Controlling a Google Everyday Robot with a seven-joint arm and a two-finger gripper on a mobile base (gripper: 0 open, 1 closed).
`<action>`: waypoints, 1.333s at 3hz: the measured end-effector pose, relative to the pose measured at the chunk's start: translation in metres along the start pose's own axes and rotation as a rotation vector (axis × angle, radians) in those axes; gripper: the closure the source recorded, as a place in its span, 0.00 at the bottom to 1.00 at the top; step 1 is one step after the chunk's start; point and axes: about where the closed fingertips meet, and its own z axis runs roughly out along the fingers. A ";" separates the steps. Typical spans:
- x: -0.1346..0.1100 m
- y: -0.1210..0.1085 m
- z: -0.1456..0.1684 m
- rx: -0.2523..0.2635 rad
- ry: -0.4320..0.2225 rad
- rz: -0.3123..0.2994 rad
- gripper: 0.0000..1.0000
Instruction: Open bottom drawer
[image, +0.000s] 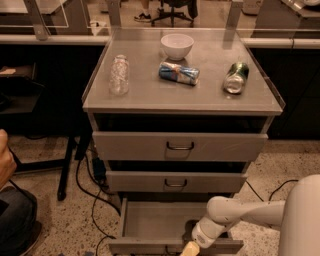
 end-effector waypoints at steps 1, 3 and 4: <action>0.015 -0.009 -0.013 0.049 0.036 0.028 0.00; 0.020 -0.013 -0.002 0.033 0.049 0.031 0.00; 0.016 -0.030 0.012 0.053 0.040 0.033 0.00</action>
Offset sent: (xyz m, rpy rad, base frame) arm -0.0005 -0.0180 0.0036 -0.0549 -0.0023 -0.0152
